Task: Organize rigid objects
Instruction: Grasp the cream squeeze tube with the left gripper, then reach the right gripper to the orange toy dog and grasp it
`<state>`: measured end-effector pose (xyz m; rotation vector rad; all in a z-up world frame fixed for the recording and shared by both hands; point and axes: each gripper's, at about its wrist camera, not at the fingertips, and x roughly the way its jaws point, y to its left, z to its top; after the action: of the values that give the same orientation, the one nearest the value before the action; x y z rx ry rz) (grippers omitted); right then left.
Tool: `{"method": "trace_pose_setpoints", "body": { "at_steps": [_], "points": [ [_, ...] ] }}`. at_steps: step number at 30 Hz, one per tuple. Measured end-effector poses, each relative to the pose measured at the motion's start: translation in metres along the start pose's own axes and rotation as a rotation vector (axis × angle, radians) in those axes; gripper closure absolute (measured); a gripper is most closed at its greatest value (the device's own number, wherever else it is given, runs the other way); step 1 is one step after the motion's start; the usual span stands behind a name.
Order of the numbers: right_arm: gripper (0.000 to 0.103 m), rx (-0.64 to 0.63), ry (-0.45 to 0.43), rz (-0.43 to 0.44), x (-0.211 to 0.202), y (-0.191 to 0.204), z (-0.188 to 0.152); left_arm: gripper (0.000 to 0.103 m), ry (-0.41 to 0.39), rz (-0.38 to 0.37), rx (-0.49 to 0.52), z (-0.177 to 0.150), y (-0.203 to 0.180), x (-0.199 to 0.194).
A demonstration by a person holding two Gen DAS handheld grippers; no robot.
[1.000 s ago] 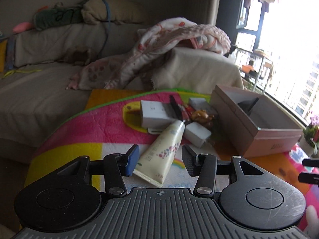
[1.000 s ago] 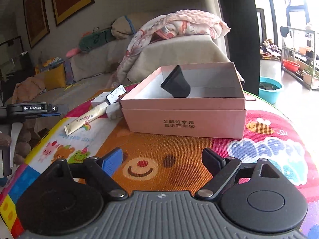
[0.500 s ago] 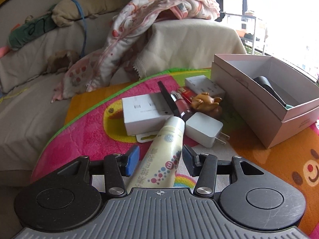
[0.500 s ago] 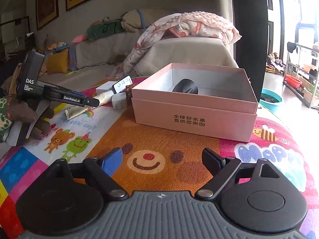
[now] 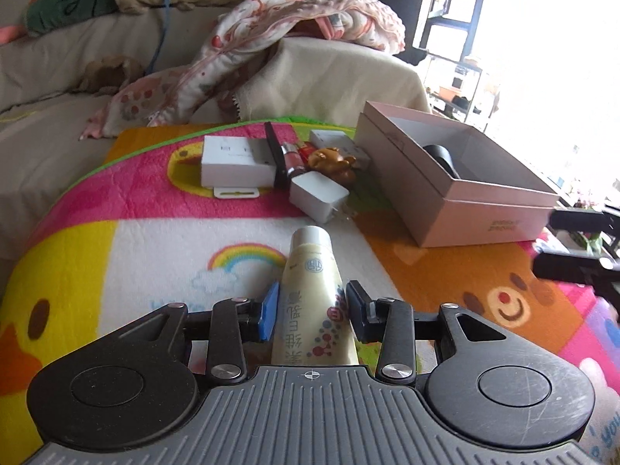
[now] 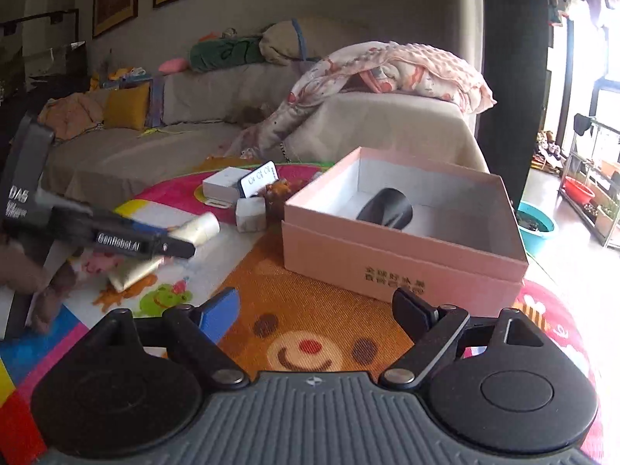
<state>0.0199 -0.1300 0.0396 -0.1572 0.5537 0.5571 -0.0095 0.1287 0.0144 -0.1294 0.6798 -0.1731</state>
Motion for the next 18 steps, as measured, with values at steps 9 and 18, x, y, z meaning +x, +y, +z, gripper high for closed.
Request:
{"method": "trace_pose_setpoints", "body": {
  "at_steps": [9, 18],
  "points": [
    [0.016, -0.005, 0.168, 0.000, 0.095, 0.013, 0.141, 0.061, -0.084, -0.055, -0.119, -0.008, 0.020, 0.001],
    [0.052, 0.047, 0.407, -0.198, 0.276, 0.005, 0.194, 0.063, -0.096, -0.142, -0.243, -0.013, 0.042, 0.002]
  ]
}}
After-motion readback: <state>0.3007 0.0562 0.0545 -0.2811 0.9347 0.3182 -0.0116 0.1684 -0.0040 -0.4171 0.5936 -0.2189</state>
